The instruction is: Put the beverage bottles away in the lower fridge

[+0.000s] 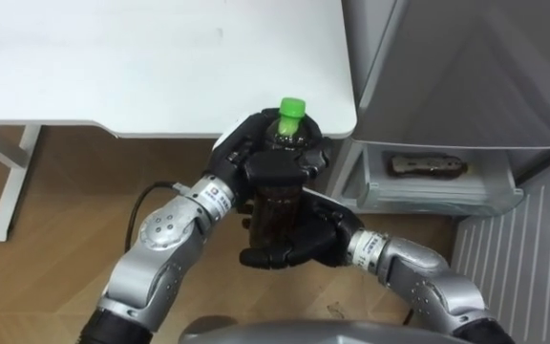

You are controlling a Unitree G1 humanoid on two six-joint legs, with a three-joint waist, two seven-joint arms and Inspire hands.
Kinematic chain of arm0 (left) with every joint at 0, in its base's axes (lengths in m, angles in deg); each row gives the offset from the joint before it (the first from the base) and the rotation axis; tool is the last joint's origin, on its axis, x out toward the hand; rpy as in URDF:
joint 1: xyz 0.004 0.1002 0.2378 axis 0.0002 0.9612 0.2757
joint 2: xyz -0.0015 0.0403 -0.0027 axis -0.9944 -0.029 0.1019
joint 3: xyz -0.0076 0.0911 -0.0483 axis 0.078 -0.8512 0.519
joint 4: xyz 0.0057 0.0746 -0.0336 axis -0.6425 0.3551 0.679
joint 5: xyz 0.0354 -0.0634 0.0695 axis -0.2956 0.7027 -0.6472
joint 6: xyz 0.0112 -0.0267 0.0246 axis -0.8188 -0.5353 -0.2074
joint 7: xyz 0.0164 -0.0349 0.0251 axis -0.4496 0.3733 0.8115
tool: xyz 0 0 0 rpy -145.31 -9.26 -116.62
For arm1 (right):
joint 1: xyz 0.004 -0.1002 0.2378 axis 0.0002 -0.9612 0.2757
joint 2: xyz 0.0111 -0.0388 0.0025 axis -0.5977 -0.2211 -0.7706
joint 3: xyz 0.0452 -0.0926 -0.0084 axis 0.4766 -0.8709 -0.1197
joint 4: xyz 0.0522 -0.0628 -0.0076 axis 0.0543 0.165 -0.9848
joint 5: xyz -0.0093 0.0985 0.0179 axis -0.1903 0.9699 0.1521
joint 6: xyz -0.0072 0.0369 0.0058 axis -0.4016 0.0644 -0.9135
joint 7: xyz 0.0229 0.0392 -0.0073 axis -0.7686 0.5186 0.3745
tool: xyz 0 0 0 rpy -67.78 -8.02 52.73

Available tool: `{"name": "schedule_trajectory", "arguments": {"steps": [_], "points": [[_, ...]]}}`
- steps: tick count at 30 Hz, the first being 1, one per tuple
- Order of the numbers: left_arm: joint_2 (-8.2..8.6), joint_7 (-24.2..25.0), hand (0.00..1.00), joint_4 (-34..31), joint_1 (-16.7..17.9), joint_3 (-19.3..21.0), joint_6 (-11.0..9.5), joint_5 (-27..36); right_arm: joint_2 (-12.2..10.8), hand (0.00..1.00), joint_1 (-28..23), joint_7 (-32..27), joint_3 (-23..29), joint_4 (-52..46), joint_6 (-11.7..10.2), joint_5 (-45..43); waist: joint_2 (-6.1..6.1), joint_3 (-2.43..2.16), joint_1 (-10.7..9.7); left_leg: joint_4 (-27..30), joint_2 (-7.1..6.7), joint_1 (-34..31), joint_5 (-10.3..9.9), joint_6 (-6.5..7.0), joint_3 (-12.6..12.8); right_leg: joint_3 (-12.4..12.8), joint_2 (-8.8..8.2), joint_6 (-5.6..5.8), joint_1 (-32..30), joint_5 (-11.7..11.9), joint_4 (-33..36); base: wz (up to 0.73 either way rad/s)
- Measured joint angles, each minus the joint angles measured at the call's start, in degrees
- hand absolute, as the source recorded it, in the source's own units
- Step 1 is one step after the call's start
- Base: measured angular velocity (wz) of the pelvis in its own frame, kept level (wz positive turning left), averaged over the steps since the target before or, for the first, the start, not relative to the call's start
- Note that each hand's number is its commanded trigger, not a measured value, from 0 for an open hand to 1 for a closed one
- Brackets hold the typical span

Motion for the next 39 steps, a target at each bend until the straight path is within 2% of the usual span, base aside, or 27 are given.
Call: {"name": "schedule_trajectory", "arguments": {"steps": [6, 8, 9, 16, 22, 35, 39], "points": [[0.03, 0.0, 1.0, 0.0, 0.2, -0.6, 0.0, 0.0, 0.0, 1.0, 0.0, -0.3, 0.0, 0.1, 0.0, 0.0, 0.13, -0.02, 0.0, 0.0, 0.0, 0.1, 0.0, 0.0, 0.1, 0.1, -0.01, 0.0, 0.0, 0.0, 0.0, 0.0], [0.09, 0.0, 0.47, 0.0, 0.2, -0.7, 0.0, 0.0, 0.0, 1.0, 0.0, -0.3, 0.0, 0.1, 0.0, 0.0, 0.09, 0.01, 0.0, 0.0, 0.0, 0.2, 0.0, 0.0, 0.1, 0.1, -0.02, 0.0, 0.0, 0.0, 0.1, 0.0], [0.09, 0.0, 0.0, 0.0, 0.2, -0.7, 0.0, 0.1, 0.0, 1.0, 0.0, -0.3, -0.1, 0.1, 0.0, 0.0, 0.07, 0.02, 0.0, 0.0, 0.0, 0.2, 0.0, 0.0, 0.2, 0.1, -0.02, 0.0, 0.0, 0.0, 0.1, 0.0], [0.34, -0.1, 0.0, 0.1, 0.2, -0.5, -0.1, 0.8, 0.1, 1.0, 0.0, -0.4, -0.2, 0.1, -0.4, 0.0, -0.42, 0.33, 0.0, -0.1, 0.01, 0.1, 0.0, 0.0, 0.2, 0.1, -0.01, 0.0, 0.0, 0.0, 0.0, 0.0], [0.32, -0.1, 0.0, 0.1, 0.2, -0.4, -1.0, 0.7, 0.3, 1.0, 0.0, -0.4, -0.5, 0.1, -0.4, 1.6, -0.98, 0.68, 0.0, -0.2, 0.0, 0.2, 0.0, 0.0, 0.2, 0.1, -0.01, 0.0, 0.0, 0.0, 0.0, 0.0], [0.3, -0.1, 0.0, 0.1, 0.1, -0.3, -2.0, 0.6, 1.1, 1.0, 0.0, -0.4, -1.4, 0.1, -0.5, 5.6, -1.02, 0.7, 0.1, -0.2, 0.01, 0.4, 0.0, 0.0, 0.2, 0.1, -0.01, 0.0, 0.1, 0.0, 0.0, 0.0], [0.3, -0.1, 0.0, -0.6, 0.0, 0.3, -2.2, 0.4, 1.2, 1.0, 0.0, -0.4, -1.7, 0.1, -1.1, 6.3, -0.78, 0.7, 0.2, -0.2, 0.04, 0.3, 0.0, -0.01, 0.2, 0.0, 0.0, -0.03, 0.0, 0.0, 0.0, 0.0]]}}
